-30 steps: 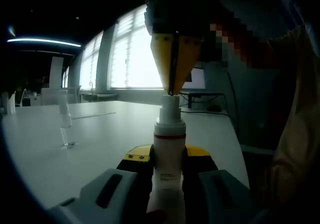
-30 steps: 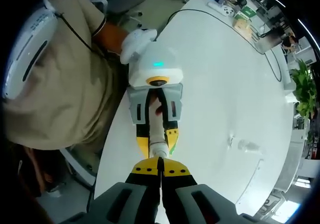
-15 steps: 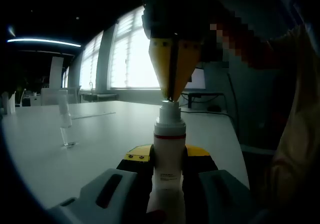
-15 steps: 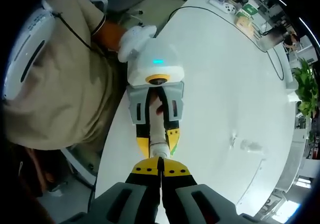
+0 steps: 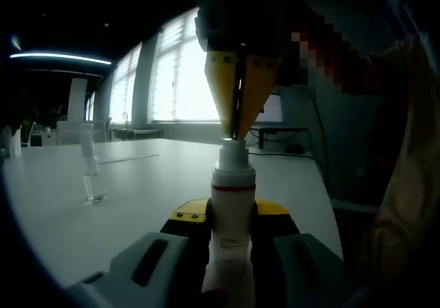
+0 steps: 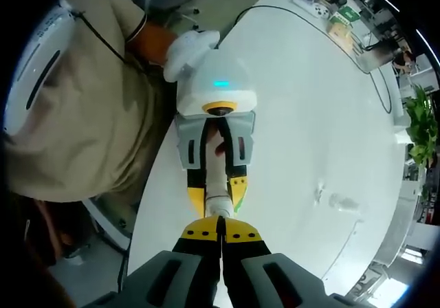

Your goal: Clamp pump bottle remove cover press pump head put on cover

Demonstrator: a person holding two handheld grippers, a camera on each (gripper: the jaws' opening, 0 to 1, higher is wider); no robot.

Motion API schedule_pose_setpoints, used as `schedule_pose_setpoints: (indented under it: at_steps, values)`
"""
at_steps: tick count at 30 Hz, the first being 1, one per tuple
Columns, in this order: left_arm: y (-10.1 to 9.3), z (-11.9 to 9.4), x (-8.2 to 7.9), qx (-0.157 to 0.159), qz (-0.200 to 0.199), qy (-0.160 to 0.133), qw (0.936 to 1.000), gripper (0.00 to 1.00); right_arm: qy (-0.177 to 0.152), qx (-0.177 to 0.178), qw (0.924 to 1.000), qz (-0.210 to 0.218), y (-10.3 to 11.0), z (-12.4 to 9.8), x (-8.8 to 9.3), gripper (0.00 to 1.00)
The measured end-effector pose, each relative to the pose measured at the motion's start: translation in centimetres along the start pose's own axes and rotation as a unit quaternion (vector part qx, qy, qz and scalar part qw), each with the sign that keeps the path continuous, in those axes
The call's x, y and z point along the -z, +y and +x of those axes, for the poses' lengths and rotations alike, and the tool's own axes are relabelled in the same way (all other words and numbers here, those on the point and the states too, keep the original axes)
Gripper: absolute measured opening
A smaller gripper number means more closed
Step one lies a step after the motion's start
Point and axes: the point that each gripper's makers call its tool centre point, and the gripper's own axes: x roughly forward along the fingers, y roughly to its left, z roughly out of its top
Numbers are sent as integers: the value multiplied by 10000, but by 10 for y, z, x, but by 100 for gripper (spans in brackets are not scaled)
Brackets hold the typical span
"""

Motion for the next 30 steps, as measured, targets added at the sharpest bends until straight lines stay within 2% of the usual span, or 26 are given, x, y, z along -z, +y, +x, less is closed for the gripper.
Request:
schedule_pose_setpoints:
  at_steps: [30]
  values:
    - [-6,0,-1,3,2,-2,10000,13,-254,90,9996,115,-2,-7,0,0]
